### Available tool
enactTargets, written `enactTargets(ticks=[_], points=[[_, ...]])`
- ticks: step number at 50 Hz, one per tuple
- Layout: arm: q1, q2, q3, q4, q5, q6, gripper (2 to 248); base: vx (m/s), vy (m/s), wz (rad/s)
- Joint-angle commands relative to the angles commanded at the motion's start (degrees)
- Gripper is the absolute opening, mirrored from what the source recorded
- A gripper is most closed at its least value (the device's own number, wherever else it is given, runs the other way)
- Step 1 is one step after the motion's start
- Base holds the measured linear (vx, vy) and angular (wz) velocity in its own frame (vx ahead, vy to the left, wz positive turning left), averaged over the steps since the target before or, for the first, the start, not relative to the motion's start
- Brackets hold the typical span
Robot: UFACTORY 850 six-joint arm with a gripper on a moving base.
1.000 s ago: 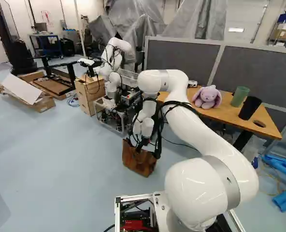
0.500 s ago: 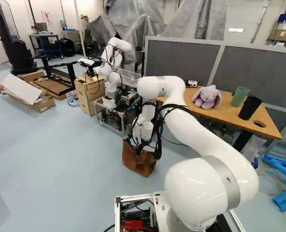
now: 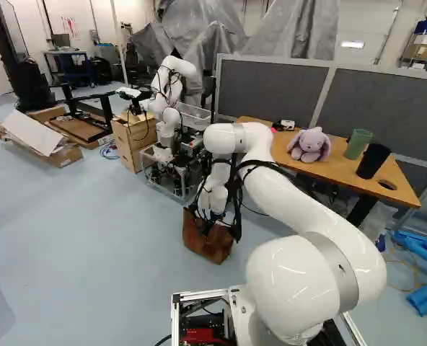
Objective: Pick up the bag on the ground and place it on the table
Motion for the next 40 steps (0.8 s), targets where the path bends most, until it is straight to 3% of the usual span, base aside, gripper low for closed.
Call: enactTargets(ticks=[18,31,32,36,37,40], points=[[0.0,-3.8,-3.5,0.0,0.0,0.0,247,0.000,0.000,0.000],[0.0,-4.3,-4.0,0.0,0.0,0.0,247,0.000,0.000,0.000],[0.0,-4.3,-4.0,0.0,0.0,0.0,216,0.000,0.000,0.000],[0.0,-4.3,-4.0,0.0,0.0,0.0,216,0.000,0.000,0.000],[0.0,-4.3,-4.0,0.0,0.0,0.0,177,0.000,0.000,0.000],[0.0,-4.3,-4.0,0.0,0.0,0.0,177,0.000,0.000,0.000]])
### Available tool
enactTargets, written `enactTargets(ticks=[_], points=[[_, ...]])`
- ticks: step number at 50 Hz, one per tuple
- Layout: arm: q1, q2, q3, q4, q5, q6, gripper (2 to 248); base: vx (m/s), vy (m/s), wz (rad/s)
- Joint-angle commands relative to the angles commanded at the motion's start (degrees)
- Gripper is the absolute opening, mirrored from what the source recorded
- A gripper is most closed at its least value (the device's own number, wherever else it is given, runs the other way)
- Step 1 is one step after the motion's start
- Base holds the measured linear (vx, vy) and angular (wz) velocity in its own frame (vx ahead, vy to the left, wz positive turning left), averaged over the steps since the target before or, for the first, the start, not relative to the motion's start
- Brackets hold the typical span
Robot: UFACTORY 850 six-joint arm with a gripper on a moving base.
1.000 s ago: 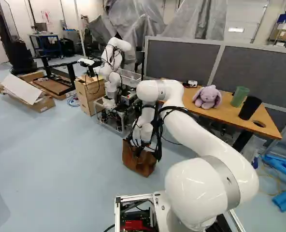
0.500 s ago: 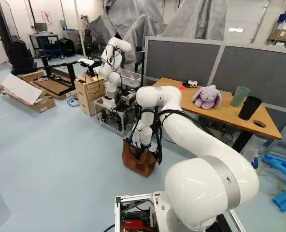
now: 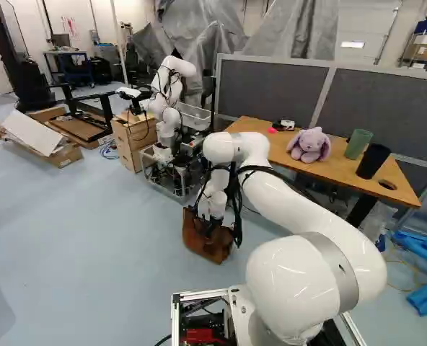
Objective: Pick up the bag on the ground and place it on the table
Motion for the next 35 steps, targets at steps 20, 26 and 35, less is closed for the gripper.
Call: enactTargets(ticks=[20,26,35], points=[[0.0,0.4,0.3,0.0,0.0,0.0,28,0.000,0.000,0.000],[0.0,1.4,1.3,0.0,0.0,0.0,25,0.000,0.000,0.000],[0.0,3.3,3.1,0.0,0.0,0.0,25,0.000,0.000,0.000]])
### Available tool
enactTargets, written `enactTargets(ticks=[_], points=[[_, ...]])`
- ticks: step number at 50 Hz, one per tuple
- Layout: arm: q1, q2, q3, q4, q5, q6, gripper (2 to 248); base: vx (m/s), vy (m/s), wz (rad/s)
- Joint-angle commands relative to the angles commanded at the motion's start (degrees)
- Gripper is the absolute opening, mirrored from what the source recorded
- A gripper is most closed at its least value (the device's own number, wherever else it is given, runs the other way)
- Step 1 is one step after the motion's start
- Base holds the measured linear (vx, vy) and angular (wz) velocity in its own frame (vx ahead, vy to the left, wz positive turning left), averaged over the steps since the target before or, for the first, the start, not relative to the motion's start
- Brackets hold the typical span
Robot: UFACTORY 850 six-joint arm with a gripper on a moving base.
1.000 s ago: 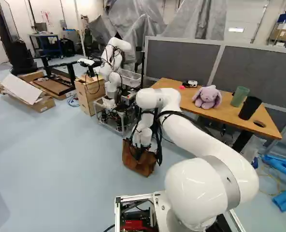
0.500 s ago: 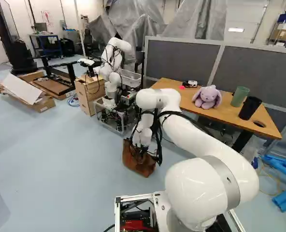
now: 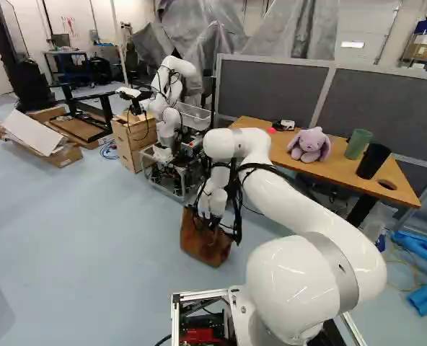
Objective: Pick up the bag on the ground and place it on the table
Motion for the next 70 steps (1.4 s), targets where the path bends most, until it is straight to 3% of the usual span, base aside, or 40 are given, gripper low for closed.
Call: enactTargets(ticks=[70], points=[[0.0,15.1,13.0,0.0,0.0,0.0,25,0.000,0.000,0.000]])
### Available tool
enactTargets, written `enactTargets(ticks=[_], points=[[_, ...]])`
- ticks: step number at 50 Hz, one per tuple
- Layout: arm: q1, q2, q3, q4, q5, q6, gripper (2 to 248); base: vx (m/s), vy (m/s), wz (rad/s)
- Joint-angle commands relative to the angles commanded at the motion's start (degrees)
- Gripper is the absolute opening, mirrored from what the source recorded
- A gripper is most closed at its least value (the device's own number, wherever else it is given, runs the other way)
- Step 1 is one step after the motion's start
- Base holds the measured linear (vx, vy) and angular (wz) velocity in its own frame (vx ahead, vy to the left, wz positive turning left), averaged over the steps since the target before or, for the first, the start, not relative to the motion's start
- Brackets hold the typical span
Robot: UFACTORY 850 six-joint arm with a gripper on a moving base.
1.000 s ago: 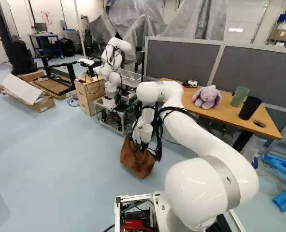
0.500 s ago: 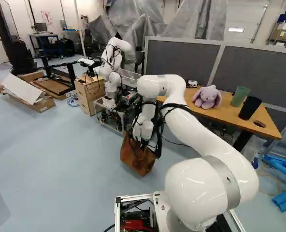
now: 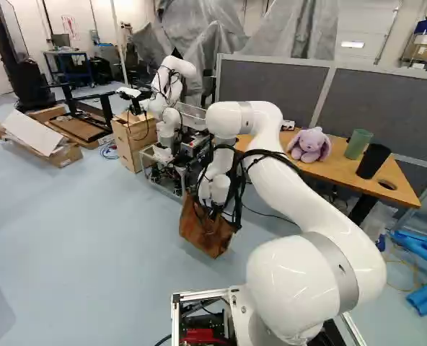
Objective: Pick up the bag on the ground and place it on the table
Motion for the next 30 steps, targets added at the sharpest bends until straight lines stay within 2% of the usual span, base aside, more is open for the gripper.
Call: enactTargets(ticks=[30], points=[[0.0,6.5,5.0,0.0,0.0,0.0,25,0.000,0.000,0.000]])
